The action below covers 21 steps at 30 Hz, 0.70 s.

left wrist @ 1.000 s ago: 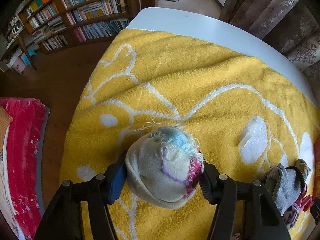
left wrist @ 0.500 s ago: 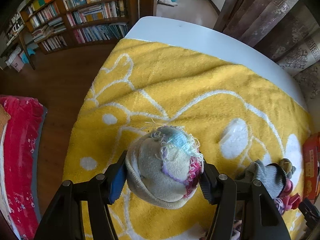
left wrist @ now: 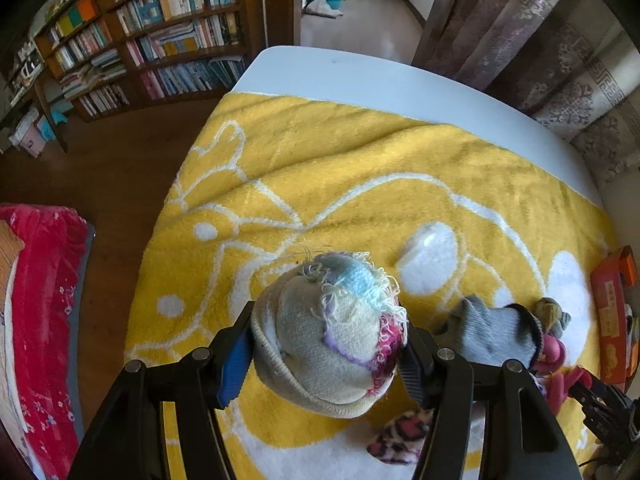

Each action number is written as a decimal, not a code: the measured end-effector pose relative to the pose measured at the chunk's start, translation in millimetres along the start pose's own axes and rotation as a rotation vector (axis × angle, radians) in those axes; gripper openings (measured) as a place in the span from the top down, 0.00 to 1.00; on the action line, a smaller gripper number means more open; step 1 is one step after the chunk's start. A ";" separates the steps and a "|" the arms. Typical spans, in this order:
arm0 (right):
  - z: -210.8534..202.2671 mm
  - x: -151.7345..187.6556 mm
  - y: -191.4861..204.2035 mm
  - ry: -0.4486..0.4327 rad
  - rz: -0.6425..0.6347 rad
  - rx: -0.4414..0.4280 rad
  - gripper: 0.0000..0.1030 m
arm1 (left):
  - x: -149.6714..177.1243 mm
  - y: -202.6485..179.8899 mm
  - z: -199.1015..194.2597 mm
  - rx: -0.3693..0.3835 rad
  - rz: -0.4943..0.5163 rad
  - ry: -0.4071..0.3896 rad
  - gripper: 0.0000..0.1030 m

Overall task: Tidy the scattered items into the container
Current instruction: 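Grasp the red pompom ball with the right tool while the left tool holds the white hat, then carry the white hat and red ball to the tin and open both tools inside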

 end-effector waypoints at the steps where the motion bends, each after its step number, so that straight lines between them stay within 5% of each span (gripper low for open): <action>1: 0.1 2.0 1.6 0.009 -0.011 -0.013 0.55 | 0.1 -3.5 -2.4 -0.001 0.003 -0.002 0.38; 9: -20.6 6.4 3.2 -0.006 -0.046 -0.075 0.60 | -1.7 -43.0 -28.4 -0.025 0.054 -0.042 0.38; 21: -76.7 1.4 -47.3 -0.105 0.023 -0.124 0.60 | -4.5 -116.8 -55.9 -0.009 0.141 -0.084 0.38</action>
Point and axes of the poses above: each gripper's, at about its wrist camera, not at the fingertips, and z roughly the way its jaws point, y to its left, x to its underside, the point moved 2 cm from there along z, roughly the way its jaws point, and after that the axes turned 14 degrees about z, right-handed, at the moved point
